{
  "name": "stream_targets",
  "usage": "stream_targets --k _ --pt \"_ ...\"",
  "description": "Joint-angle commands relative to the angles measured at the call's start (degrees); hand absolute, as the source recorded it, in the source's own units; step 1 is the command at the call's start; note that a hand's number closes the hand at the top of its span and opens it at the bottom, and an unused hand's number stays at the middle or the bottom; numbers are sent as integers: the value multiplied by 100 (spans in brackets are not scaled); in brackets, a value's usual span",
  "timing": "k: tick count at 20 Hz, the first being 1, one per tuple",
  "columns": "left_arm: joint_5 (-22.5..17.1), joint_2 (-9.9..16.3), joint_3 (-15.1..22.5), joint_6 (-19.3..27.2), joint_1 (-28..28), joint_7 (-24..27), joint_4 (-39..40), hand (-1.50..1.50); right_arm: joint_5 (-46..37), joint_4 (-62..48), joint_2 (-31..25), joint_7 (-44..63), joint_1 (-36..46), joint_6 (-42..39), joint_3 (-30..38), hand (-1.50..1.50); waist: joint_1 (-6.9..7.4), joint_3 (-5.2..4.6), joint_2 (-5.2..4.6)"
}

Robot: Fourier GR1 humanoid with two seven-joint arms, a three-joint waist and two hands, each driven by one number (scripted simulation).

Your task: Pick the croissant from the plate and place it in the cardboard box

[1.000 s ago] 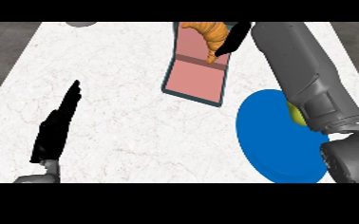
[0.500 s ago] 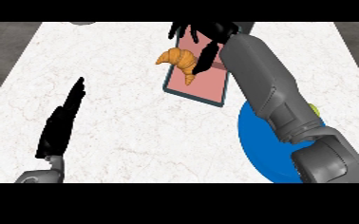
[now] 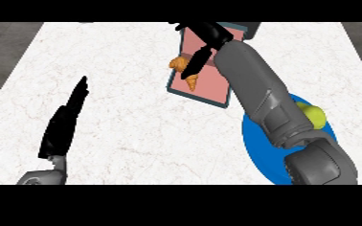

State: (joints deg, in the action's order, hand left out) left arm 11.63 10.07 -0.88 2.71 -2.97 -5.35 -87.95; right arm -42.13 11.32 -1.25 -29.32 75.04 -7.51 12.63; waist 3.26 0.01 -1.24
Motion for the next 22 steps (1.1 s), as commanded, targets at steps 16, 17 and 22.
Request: stream_targets --k 16,17,22 --pt "-98 50 6 -203 -55 12 -93 0 2070 -204 -2151 519 -66 -842 2224 -150 212 13 -153" --pt "-75 10 -48 -96 -159 61 -24 0 2145 -210 -2353 417 -189 -1056 2300 -150 172 16 -171" --pt "-5 22 57 -124 -15 99 -222 0 2226 -233 -3018 271 -452 -1650 2402 -150 288 30 -189"
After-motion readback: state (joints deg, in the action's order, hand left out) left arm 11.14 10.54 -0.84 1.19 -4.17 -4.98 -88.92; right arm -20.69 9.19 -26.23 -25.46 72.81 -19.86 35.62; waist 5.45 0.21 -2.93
